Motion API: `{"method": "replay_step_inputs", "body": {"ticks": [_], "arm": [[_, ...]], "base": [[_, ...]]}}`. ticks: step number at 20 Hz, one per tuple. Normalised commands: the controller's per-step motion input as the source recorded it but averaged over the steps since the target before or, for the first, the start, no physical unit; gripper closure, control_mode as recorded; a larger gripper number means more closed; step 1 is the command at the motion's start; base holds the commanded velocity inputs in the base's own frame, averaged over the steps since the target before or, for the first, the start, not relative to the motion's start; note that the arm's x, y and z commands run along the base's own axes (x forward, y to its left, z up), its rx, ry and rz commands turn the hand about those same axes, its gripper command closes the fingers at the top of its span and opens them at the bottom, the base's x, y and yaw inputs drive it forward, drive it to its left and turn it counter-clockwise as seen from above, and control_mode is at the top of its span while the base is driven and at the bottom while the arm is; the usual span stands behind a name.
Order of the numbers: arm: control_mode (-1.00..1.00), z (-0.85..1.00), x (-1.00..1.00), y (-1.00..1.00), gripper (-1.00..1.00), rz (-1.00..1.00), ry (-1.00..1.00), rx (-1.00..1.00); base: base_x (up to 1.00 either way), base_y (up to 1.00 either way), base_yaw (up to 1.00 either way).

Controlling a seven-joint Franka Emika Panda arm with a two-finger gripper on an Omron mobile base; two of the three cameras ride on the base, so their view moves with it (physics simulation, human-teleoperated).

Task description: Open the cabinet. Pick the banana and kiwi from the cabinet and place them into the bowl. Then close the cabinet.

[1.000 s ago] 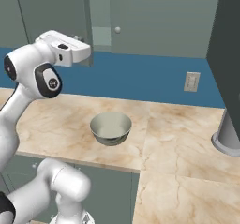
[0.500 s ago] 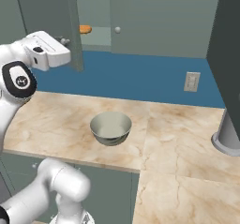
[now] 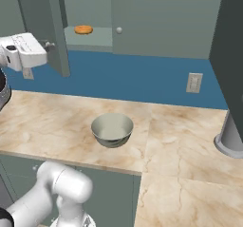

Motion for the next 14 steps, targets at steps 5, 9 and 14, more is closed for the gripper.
{"method": "replay_step_inputs", "body": {"ticks": [5,9,14], "arm": [[-1.00,0.00,-0.01,0.03,-1.00,0.00,0.00,0.00],[-1.00,0.01,-0.72,0.25,-1.00,0.03,-0.25,-0.03],[-1.00,0.05,-0.83,0.16,-1.00,0.03,-0.23,-0.01]], "base": [[0.00,0.00,0.00],[0.00,0.00,0.00],[0.00,0.00,0.00]]}}
